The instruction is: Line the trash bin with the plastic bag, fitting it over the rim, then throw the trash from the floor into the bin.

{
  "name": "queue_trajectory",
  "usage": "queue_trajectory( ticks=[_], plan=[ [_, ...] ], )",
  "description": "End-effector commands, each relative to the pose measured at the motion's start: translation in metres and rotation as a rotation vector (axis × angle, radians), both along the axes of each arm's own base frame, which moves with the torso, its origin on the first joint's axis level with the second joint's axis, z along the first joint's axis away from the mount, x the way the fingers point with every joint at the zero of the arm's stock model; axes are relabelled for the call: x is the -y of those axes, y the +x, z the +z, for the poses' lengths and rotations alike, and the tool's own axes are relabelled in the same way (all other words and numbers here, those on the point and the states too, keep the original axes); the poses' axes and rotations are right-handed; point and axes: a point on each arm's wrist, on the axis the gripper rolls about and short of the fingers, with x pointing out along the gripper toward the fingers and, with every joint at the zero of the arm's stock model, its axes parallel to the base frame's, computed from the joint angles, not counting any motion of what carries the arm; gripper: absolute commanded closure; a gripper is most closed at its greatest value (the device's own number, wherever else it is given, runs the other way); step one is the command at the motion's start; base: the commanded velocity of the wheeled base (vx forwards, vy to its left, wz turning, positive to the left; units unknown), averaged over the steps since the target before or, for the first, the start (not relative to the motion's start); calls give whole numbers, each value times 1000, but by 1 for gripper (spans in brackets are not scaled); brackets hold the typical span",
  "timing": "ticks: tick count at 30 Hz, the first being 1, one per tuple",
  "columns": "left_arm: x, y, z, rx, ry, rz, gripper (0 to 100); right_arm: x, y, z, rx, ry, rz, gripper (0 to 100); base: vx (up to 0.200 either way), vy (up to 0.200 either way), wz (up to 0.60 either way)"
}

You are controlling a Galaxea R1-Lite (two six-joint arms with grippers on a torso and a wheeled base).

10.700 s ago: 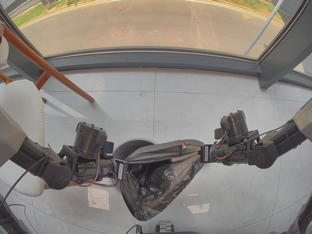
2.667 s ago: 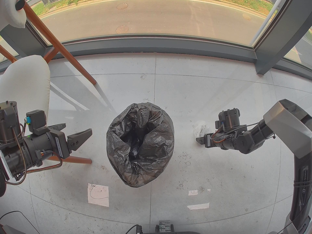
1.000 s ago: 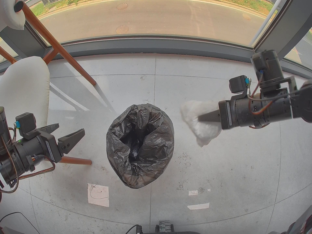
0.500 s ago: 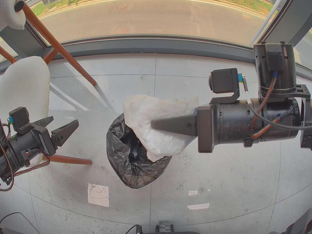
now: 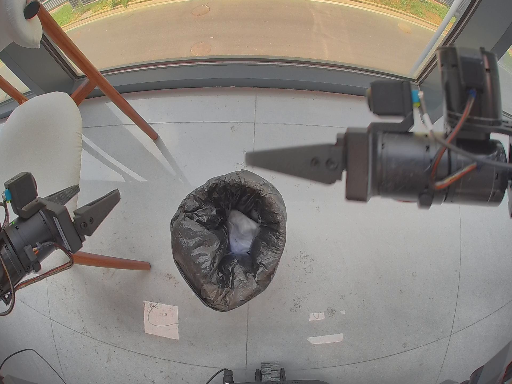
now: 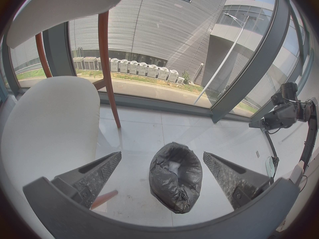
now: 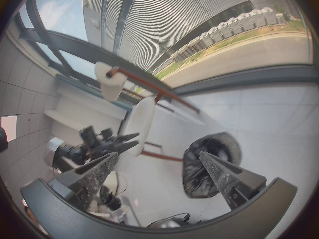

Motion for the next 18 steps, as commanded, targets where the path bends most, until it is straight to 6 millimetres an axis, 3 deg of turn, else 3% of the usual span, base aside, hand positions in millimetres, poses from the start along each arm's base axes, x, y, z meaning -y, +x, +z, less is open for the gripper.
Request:
queue_trajectory(
  ticks=[1,4,6,8,11,12,13,16,18],
  plan=[
    [-27,-27,14,109,-49,179,0,105,-23,41,143,54,-431,0,0,0,0],
    [-41,-45,4,119,-87,311,0,159,-50,39,215,42,-659,0,0,0,0],
    [-43,-54,-2,121,-103,335,0,174,-63,36,232,41,-728,0,0,0,0],
    [-43,-85,-25,135,-124,345,0,196,-104,13,254,27,-848,0,0,0,0],
    [-41,-114,-63,117,-117,334,0,203,-153,-35,290,-50,-910,0,0,0,0],
    [-40,-124,-78,104,-114,322,0,204,-172,-61,327,-106,-916,0,0,0,0],
    [-40,-125,-79,103,-112,321,0,204,-174,-63,331,-111,-917,0,0,0,0],
    [-36,-153,-111,97,-53,253,0,203,-214,-133,426,-188,-903,0,0,0,0],
    [-35,-169,-132,60,-17,235,0,203,-223,-169,444,-192,-914,0,0,0,0]
  ],
)
